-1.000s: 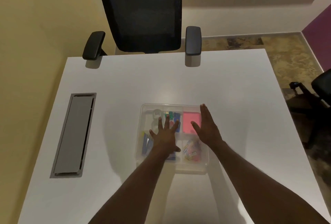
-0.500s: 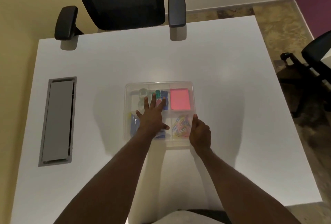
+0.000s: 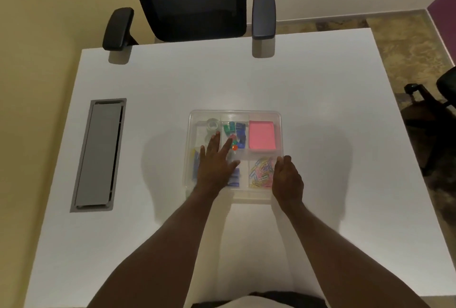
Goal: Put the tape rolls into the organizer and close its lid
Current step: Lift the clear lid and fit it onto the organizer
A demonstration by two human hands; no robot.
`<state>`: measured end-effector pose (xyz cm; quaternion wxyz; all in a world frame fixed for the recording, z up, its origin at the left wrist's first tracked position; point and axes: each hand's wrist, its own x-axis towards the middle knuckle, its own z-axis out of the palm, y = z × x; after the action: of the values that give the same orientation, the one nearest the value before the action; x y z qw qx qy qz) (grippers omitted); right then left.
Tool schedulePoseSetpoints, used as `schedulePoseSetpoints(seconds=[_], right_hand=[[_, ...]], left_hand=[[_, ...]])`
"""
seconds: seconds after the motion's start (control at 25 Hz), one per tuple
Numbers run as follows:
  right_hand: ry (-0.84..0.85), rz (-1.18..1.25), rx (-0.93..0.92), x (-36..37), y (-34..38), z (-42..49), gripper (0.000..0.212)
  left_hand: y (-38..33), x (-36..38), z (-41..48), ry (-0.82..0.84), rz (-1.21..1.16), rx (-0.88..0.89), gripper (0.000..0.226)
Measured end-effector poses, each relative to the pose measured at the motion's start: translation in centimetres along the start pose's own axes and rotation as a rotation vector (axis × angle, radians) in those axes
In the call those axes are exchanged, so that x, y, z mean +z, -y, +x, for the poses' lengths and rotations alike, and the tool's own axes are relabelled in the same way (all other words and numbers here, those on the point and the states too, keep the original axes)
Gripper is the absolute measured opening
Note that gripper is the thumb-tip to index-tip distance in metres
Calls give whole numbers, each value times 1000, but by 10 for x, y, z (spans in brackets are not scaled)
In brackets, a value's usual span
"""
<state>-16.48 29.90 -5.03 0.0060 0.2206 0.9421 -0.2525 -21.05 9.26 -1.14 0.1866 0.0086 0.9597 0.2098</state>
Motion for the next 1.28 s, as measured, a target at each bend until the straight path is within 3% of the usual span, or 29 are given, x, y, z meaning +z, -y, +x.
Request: schedulePoseSetpoints(seconds=[0.12,0.24,0.32,0.52,0.8,1.04,1.28], right_hand=[[-18,-44,-15,2,1,1,36],[-26,-81,2,4,1,2,33],[-19,-88,27,4,4,3,36],[-16,-34,151,10,10,11,47],[-118,-24,66,17,7,10,70],[-20,26,109,16,3,15,46],[138,-27,152,1,6,16,47]], left_hand=[[32,6,-24,-313,-155,-229,74],[59,9,-29,-439,-109,-352,54],[67,8,-23,-414,-290,-461,42],[72,20,-15,-420,-525,-614,63],[71,35,-18,-463,-419,-691,60],[68,28,-19,-383,-413,-703,65],[70,21,-33,-313,-410,-688,61]])
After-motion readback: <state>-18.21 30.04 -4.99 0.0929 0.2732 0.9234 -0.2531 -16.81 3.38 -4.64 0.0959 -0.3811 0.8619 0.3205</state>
